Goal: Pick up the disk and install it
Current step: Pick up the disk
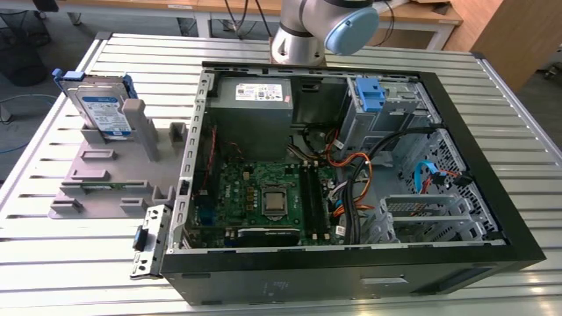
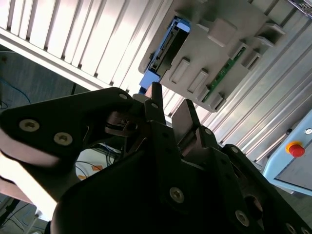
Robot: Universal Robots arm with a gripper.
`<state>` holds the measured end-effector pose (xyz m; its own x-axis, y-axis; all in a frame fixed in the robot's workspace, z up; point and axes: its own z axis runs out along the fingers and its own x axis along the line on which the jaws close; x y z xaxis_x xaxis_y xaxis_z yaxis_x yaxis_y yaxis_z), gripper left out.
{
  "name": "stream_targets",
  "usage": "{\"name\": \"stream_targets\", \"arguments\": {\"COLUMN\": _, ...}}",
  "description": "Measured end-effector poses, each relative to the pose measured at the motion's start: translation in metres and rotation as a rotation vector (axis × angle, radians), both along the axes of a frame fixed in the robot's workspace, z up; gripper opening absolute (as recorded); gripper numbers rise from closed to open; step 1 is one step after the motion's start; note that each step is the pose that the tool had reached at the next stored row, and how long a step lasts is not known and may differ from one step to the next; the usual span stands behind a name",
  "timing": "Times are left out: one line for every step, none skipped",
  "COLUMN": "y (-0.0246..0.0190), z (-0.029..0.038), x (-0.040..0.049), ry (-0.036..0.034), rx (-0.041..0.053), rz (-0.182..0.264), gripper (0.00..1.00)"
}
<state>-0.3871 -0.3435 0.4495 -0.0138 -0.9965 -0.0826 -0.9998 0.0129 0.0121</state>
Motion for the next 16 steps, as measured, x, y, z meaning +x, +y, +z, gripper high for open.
{"name": "stream_targets", "arguments": {"y": 0.0000, "z": -0.0006, "x": 0.0000, "ry": 0.0000, "rx": 0.0000, "rz": 0.000, "gripper": 0.35}}
{"name": "stream_targets", "arguments": {"y": 0.0000, "z": -0.0009, "x": 0.0000, "ry": 0.0000, "rx": 0.0000, "rz": 0.000, "gripper": 0.35}}
{"name": "stream_targets", "arguments": {"y": 0.0000, "z": -0.0009, "x": 0.0000, "ry": 0.0001, "rx": -0.0001, "rz": 0.000, "gripper": 0.35}}
{"name": "stream_targets", "arguments": {"y": 0.0000, "z": -0.0009, "x": 0.0000, "ry": 0.0002, "rx": -0.0001, "rz": 0.000, "gripper": 0.35}}
{"name": "stream_targets", "arguments": {"y": 0.0000, "z": -0.0010, "x": 0.0000, "ry": 0.0001, "rx": 0.0000, "rz": 0.000, "gripper": 0.35}}
{"name": "stream_targets", "arguments": {"y": 0.0000, "z": -0.0011, "x": 0.0000, "ry": 0.0000, "rx": 0.0000, "rz": 0.000, "gripper": 0.35}}
{"name": "stream_targets", "arguments": {"y": 0.0000, "z": -0.0014, "x": 0.0000, "ry": -0.0001, "rx": 0.0000, "rz": 0.000, "gripper": 0.35}}
{"name": "stream_targets", "arguments": {"y": 0.0000, "z": -0.0019, "x": 0.0000, "ry": -0.0002, "rx": 0.0001, "rz": 0.000, "gripper": 0.35}}
{"name": "stream_targets", "arguments": {"y": 0.0000, "z": -0.0022, "x": 0.0000, "ry": -0.0002, "rx": 0.0001, "rz": 0.000, "gripper": 0.35}}
{"name": "stream_targets", "arguments": {"y": 0.0000, "z": -0.0022, "x": 0.0000, "ry": 0.0000, "rx": 0.0000, "rz": 0.000, "gripper": 0.35}}
{"name": "stream_targets", "arguments": {"y": 0.0000, "z": -0.0029, "x": 0.0000, "ry": 0.0000, "rx": 0.0000, "rz": 0.000, "gripper": 0.35}}
{"name": "stream_targets", "arguments": {"y": 0.0000, "z": -0.0036, "x": 0.0000, "ry": 0.0000, "rx": 0.0000, "rz": 0.000, "gripper": 0.35}}
{"name": "stream_targets", "arguments": {"y": 0.0000, "z": -0.0037, "x": 0.0000, "ry": 0.0000, "rx": 0.0000, "rz": 0.000, "gripper": 0.35}}
{"name": "stream_targets", "arguments": {"y": 0.0000, "z": -0.0037, "x": 0.0000, "ry": 0.0000, "rx": 0.0000, "rz": 0.000, "gripper": 0.35}}
{"name": "stream_targets", "arguments": {"y": 0.0000, "z": -0.0037, "x": 0.0000, "ry": 0.0000, "rx": 0.0000, "rz": 0.000, "gripper": 0.35}}
{"name": "stream_targets", "arguments": {"y": 0.0000, "z": -0.0037, "x": 0.0000, "ry": 0.0000, "rx": 0.0000, "rz": 0.000, "gripper": 0.35}}
